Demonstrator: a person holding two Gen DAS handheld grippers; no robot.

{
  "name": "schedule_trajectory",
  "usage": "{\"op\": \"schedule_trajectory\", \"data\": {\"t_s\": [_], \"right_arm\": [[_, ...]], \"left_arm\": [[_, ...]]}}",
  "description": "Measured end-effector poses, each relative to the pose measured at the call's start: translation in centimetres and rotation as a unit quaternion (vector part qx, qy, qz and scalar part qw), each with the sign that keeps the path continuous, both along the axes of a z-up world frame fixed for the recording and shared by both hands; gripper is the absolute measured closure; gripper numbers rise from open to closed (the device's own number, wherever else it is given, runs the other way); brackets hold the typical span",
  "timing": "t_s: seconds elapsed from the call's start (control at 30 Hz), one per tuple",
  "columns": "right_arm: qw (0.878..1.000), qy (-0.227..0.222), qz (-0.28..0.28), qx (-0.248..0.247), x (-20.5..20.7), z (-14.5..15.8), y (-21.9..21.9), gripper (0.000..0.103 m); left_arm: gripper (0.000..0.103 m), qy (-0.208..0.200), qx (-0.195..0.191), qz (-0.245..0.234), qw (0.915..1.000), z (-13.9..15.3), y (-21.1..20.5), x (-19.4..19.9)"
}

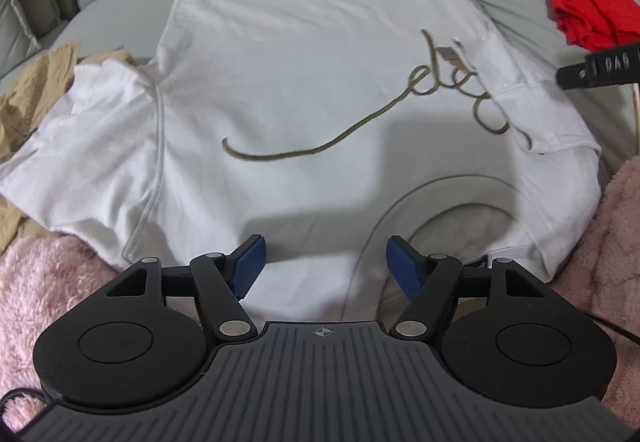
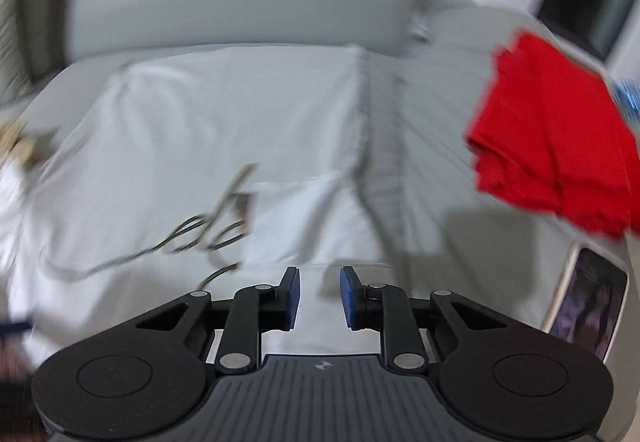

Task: Fold clothes
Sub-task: 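Open the right gripper over the sweatshirt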

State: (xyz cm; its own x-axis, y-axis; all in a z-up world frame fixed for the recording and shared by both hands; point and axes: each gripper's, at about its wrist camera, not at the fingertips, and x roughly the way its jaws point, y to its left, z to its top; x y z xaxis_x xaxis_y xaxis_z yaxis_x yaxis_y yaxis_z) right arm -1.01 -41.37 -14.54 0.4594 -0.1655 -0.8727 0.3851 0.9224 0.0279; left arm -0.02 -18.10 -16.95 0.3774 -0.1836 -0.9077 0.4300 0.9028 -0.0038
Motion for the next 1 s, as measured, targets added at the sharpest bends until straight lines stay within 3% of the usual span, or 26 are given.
{"op": "schedule_trajectory", "data": {"t_s": [0.07, 0.13, 0.43, 0.67, 0.8, 1.0], "right_arm": [[0.999, 0.012, -0.020, 0.028, 0.0, -0.9, -0.7, 0.076], [0.995, 0.051, -0.024, 0.086, -0.4, -3.4, -1.0, 0.071], [0.998, 0.015, 0.013, 0.065, -1.9, -1.1, 1.2, 0.071], [0.997, 0.042, 0.048, 0.040, -1.4, -2.7, 2.9, 0.070], [0.997, 0.033, 0.050, 0.042, -1.6, -0.2, 3.7, 0.070], [0.993, 0.020, 0.104, 0.043, -3.8, 2.3, 7.5, 0.066]], "left_arm": [[0.030, 0.005, -0.001, 0.006, 1.0000, -0.2, 0.2, 0.2], [0.030, 0.005, 0.001, 0.005, 1.0000, -0.3, 0.1, 0.2], [0.030, 0.005, 0.000, 0.006, 1.0000, -0.4, 0.2, 0.1], [0.029, 0.009, -0.004, 0.008, 0.9999, -0.4, 0.3, 0.1], [0.030, 0.009, -0.008, 0.010, 0.9999, -0.2, 0.3, 0.1], [0.030, 0.004, -0.021, 0.008, 0.9997, 1.9, 0.9, -0.4]]}}
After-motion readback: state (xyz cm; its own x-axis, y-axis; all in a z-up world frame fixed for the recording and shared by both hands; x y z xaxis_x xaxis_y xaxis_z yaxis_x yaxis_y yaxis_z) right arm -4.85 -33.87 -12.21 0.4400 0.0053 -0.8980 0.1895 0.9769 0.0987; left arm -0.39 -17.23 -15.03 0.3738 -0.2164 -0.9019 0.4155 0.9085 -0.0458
